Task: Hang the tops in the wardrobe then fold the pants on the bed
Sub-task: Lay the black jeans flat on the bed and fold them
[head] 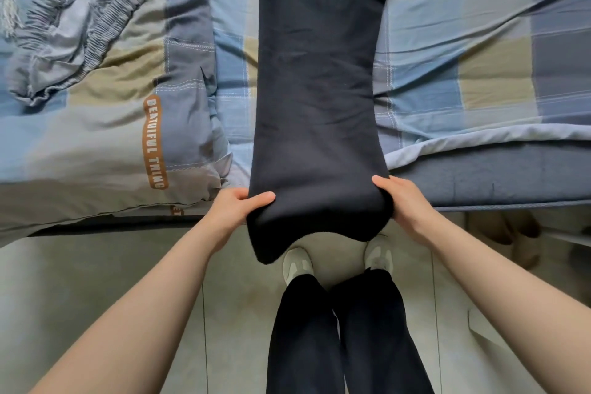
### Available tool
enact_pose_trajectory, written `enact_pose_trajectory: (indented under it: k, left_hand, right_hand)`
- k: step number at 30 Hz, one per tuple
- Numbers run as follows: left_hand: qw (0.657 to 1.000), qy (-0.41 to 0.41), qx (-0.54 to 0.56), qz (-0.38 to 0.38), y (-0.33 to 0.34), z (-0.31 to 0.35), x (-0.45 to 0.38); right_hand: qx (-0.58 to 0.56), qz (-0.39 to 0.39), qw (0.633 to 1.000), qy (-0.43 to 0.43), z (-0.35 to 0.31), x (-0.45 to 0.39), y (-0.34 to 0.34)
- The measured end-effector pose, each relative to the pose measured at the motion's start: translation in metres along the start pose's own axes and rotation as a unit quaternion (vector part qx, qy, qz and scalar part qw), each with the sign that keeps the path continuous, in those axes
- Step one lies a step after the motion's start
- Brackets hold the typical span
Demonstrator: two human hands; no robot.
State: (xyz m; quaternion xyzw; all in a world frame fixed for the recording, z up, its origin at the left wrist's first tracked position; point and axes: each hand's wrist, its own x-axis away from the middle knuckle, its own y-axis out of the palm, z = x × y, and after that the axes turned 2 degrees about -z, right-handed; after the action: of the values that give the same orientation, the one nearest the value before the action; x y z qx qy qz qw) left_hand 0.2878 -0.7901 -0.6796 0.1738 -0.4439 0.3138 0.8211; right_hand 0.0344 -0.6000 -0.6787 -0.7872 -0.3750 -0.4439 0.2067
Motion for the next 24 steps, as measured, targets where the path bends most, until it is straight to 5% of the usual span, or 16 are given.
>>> enact_pose_trajectory:
  k: [5,11,17,24]
  left_hand:
    - [0.999,-0.029,0.005,-0.04,0.038,-0.005,0.006]
    - [0.996,-0.044,-0.069,-0.028,0.047,-0.027,0.022]
    - [0.991,-0.087,-0.092,-0.029,0.042,-0.02,0.038]
    - [0.983,-0.071,-0.086,-0.143,-0.002,0.043,0.065]
  right_hand:
    - [0.029,0.007,0.999,0.036,0.027,0.019,-0.023]
    - [0.201,-0.005,0.977,0.068,0.046,0.044,-0.035]
    - [0.186,-0.007,0.978,0.098,0.041,0.067,-0.033]
    - [0.145,-0.13,0.98,0.038,-0.04,0.09,-0.05]
